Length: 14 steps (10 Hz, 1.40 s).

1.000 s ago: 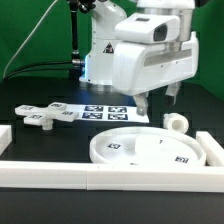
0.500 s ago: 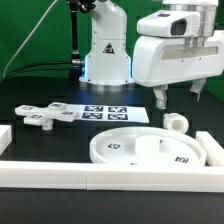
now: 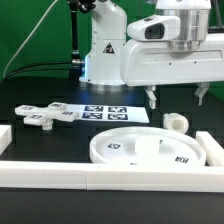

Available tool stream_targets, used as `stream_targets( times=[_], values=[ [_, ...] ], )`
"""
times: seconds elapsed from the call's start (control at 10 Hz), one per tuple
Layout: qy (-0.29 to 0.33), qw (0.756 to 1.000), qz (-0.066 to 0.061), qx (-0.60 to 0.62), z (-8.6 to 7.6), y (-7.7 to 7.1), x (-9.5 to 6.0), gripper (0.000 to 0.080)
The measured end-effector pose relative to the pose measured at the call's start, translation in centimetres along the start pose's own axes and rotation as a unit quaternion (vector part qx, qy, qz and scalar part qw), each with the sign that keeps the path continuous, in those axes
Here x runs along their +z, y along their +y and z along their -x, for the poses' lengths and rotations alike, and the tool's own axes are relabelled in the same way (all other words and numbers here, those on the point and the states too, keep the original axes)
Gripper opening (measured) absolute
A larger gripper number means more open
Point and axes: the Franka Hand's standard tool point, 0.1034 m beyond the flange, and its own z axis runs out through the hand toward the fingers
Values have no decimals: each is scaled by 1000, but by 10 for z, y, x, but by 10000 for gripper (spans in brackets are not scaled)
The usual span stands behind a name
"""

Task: Assemble round table

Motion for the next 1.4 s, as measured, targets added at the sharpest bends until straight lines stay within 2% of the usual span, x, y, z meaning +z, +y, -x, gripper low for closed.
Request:
stream_targets(
  times=[0.2,0.5,0.6,0.7,0.8,0.9,1.0,1.3,1.4],
  values=[
    [11,998,-3,54,6,0,12,649],
    [-8,997,-6,75,7,-1,10,649],
    [-27,997,-4,75,12,-1,12,649],
    [-75,994,-2,80,20,-1,17,649],
    [-97,992,-2,82,19,-3,21,649],
    [-138,987,1,83,25,-5,23,649],
    [-171,981,-2,88,25,-8,25,649],
    [-244,966,-3,88,24,-10,24,649],
    [-279,956,-1,86,30,-9,25,649]
  ],
)
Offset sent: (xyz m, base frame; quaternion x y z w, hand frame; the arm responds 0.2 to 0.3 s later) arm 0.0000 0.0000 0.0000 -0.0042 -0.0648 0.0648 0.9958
